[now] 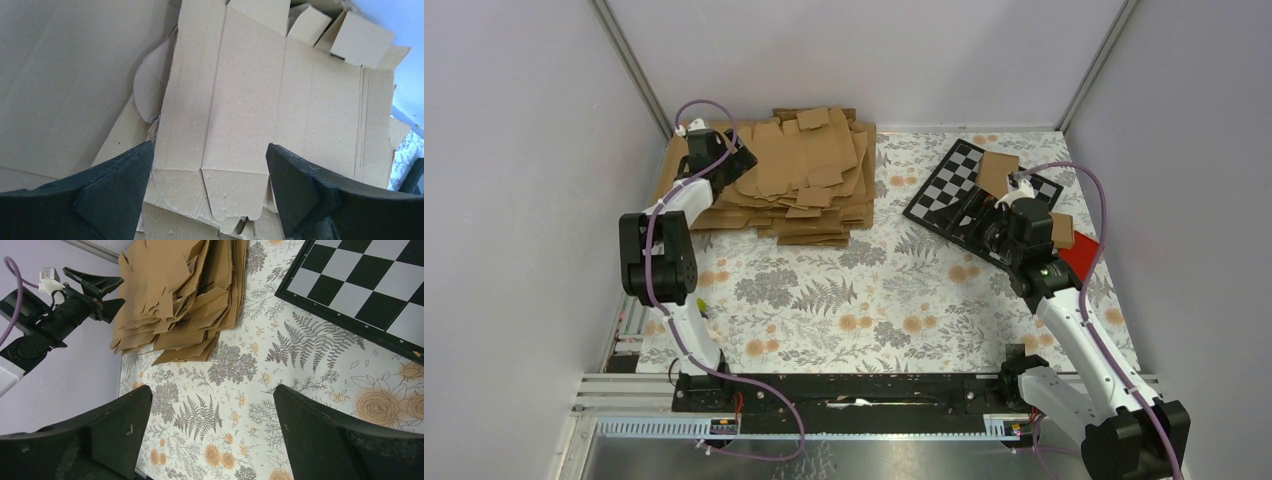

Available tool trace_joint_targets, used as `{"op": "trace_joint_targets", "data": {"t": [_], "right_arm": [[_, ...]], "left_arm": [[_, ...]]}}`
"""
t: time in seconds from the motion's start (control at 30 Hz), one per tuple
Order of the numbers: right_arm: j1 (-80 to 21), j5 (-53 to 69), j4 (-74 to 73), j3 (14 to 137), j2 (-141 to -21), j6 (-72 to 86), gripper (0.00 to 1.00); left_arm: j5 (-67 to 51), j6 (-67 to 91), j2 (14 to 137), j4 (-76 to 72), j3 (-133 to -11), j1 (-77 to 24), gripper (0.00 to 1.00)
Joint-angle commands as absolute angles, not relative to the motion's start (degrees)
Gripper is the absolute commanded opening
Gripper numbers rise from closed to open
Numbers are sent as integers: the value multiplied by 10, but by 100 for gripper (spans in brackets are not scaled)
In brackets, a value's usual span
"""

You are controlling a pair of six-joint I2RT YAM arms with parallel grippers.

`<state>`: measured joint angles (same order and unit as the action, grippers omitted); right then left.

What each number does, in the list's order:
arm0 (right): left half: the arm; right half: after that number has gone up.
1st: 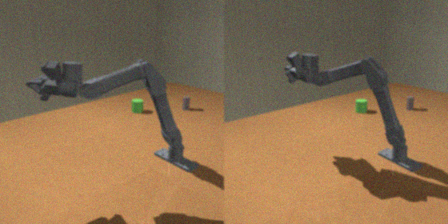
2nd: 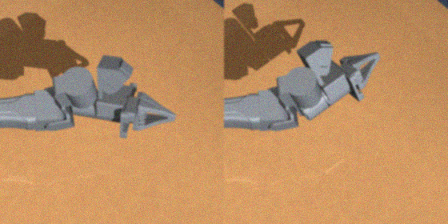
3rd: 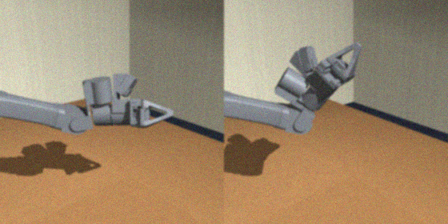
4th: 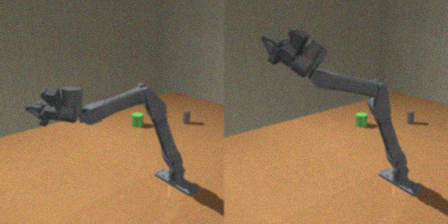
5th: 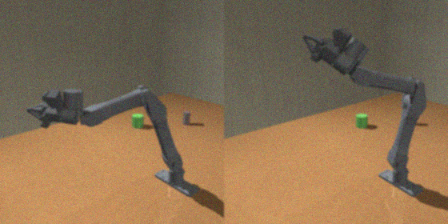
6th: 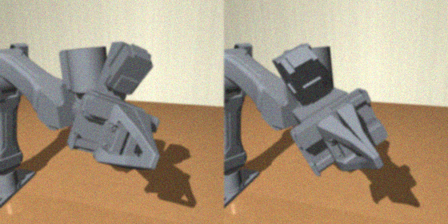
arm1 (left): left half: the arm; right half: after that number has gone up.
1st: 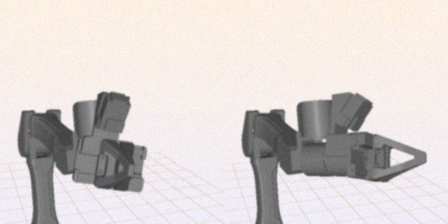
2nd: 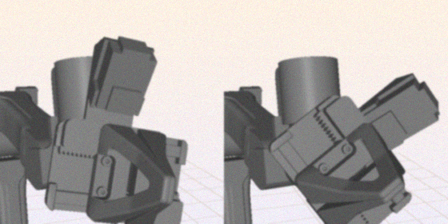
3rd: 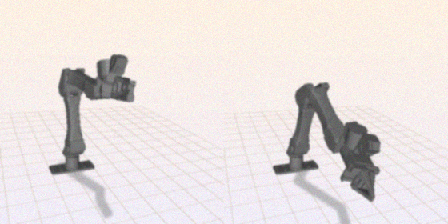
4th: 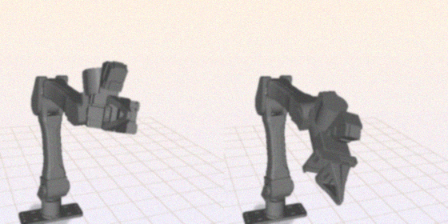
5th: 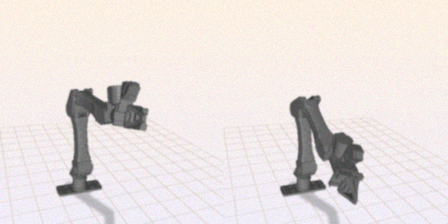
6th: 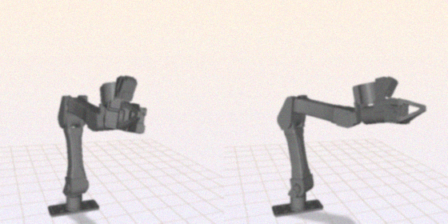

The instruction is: Fold the paper box

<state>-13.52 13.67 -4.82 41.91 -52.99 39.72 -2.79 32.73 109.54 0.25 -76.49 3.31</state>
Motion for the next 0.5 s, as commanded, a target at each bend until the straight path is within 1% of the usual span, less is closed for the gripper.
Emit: {"op": "trace_joint_targets", "data": {"t": [0.0,0.13,0.27,0.37,0.4,0.47], "right_arm": [[-140,124,-40,437,-522,387,100],[-140,121,-40,433,-518,390,100],[-140,120,-40,429,-513,392,100],[-140,120,-40,426,-510,391,100],[-140,120,-40,427,-510,392,100],[-140,122,-40,428,-512,393,100]], "left_arm": [[-19,321,1094,-4,-792,47,89],[-63,325,1138,22,-825,48,79],[-62,334,1163,38,-838,49,72],[-84,336,1172,32,-840,49,59],[-91,338,1175,32,-841,50,57],[-95,340,1182,35,-847,50,57]]}}
